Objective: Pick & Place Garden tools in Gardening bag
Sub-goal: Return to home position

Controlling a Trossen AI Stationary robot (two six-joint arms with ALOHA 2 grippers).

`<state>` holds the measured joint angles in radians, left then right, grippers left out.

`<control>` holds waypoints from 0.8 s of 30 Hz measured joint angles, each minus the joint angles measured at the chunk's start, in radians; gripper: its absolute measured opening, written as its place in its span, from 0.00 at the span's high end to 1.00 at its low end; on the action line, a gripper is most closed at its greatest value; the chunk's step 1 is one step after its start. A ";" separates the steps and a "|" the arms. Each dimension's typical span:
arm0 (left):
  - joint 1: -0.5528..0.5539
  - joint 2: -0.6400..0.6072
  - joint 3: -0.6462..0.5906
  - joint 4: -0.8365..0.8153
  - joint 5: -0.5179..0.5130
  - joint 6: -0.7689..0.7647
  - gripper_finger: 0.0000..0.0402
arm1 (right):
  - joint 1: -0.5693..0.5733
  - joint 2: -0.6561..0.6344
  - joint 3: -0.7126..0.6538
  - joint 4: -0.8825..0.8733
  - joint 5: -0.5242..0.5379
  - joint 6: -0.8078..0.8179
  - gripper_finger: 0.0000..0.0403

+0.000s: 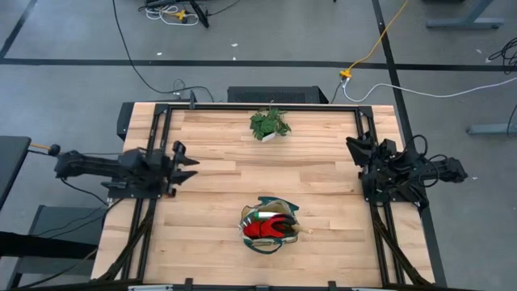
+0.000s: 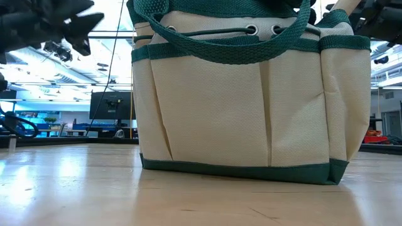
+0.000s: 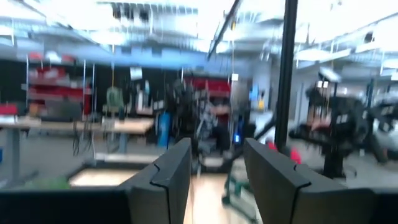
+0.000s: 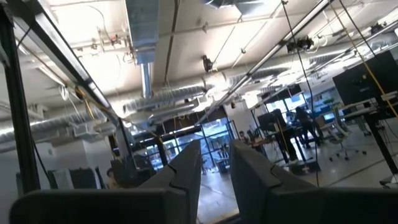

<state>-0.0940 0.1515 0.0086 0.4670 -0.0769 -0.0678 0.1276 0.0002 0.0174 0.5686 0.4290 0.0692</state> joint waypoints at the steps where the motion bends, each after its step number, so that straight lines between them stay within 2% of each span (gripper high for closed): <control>1: 0.000 -0.026 0.000 0.001 0.000 0.000 0.62 | 0.000 0.000 0.000 0.004 0.000 0.000 0.79; 6: 0.000 -0.153 0.000 0.003 0.000 0.000 0.62 | 0.000 0.000 0.000 -0.011 0.000 0.000 0.79; 10: 0.000 -0.148 -0.001 0.085 0.000 0.000 0.62 | 0.000 0.000 0.000 -0.012 0.001 0.000 0.79; 21: 0.006 -0.148 -0.001 0.058 0.001 0.000 0.62 | 0.000 0.000 0.000 -0.017 0.007 -0.002 0.79; 24: 0.036 -0.149 -0.001 0.062 0.000 0.000 0.62 | 0.000 0.000 -0.001 -0.066 -0.088 -0.085 0.79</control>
<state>-0.0580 0.0021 0.0074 0.5286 -0.0769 -0.0677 0.1276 -0.0001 0.0167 0.5025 0.3413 -0.0153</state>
